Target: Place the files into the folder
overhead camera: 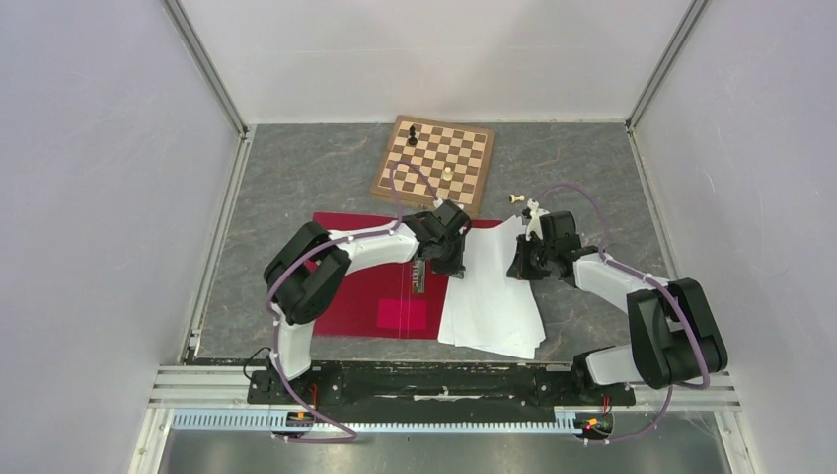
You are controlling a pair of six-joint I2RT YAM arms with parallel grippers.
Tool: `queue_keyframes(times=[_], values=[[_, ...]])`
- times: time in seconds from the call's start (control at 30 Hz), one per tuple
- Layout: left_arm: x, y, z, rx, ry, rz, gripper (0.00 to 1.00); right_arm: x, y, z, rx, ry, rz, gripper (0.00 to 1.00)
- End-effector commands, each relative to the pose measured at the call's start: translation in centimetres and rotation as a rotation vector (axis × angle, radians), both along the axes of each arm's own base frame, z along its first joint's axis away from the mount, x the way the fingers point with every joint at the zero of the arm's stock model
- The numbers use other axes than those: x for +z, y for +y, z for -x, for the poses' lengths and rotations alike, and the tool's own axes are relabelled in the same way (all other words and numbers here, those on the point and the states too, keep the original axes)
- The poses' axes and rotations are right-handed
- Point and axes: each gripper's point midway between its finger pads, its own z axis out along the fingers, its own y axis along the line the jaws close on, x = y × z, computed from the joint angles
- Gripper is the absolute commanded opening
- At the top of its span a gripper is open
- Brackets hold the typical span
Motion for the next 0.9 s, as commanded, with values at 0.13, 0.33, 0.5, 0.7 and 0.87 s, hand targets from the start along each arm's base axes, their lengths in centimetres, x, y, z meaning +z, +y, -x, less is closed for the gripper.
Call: queue_keyframes(times=[0.13,0.33,0.5,0.7,0.87], values=[[-3.3,-0.1,-1.3,0.132,-0.055,-0.181,0.02,4.5,2.1,-1.4,0.086,-0.171,-0.073,0.00],[-1.5,-0.3,-1.3,0.142,-0.081,-0.168,0.02,5.1,2.2,-1.7,0.095,-0.219,-0.048,0.00],[6.3,0.8,-1.9,0.102,-0.211,-0.117,0.25,5.4,1.2,-3.1,0.080,-0.257,0.035,0.00],[10.1,7.0,-1.7,0.173,-0.259,-0.129,0.37,6.2,1.1,-4.0,0.086,-0.297,0.083,0.00],[7.0,12.1,-1.8,0.283,-0.172,-0.134,0.24,7.2,2.7,-3.8,0.139,-0.339,0.050,0.00]])
